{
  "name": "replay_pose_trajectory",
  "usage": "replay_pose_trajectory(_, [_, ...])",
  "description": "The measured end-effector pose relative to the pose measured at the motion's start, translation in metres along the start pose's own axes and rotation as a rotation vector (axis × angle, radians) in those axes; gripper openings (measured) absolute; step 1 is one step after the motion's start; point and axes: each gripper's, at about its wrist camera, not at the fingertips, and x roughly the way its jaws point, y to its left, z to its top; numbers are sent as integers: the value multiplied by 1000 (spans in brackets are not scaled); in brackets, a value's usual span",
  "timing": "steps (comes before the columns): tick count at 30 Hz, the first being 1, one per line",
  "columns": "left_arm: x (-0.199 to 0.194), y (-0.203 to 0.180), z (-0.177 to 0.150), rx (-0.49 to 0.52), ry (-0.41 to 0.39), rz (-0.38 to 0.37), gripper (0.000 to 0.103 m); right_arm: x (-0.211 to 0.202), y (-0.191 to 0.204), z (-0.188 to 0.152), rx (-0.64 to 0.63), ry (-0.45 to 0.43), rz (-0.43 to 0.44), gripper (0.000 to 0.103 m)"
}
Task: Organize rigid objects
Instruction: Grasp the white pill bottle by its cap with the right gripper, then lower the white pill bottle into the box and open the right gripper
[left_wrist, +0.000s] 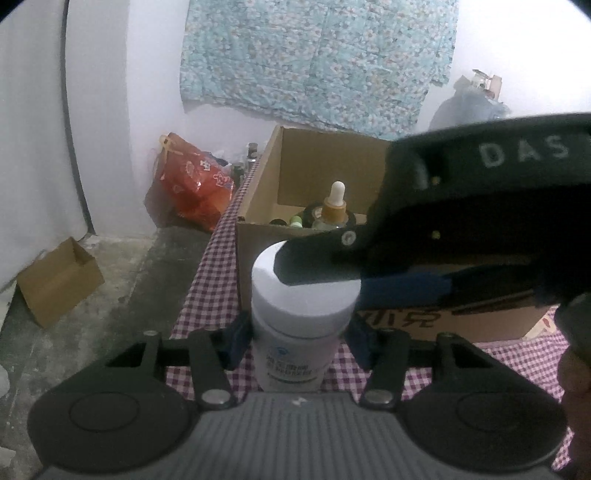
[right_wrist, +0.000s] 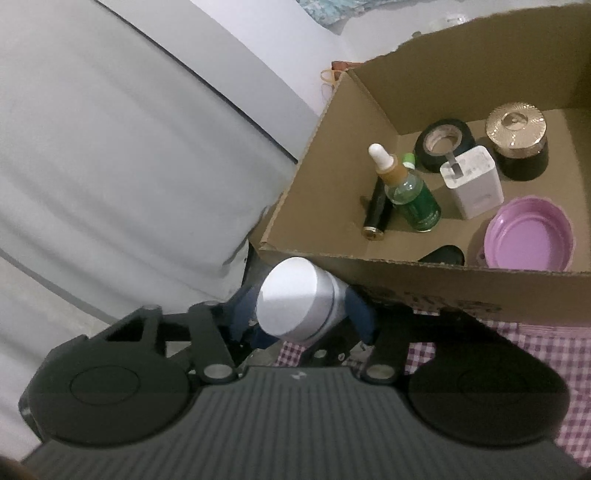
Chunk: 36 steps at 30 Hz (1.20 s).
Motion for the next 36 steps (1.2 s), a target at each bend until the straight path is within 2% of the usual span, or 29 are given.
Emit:
replay_pose_trajectory(4, [-1,-4,1,1,8,4,54,-1,-3,-1,9,-3,-11,45])
replay_pose_trajectory(21, [-23,-20,4,4,13,-17,54,-32,8,-9,2,-42,-31,45])
replay_pose_trajectory(36, [-67,-31,9,43,-45,5,54,-72,30,-20,-24,-91,15,45])
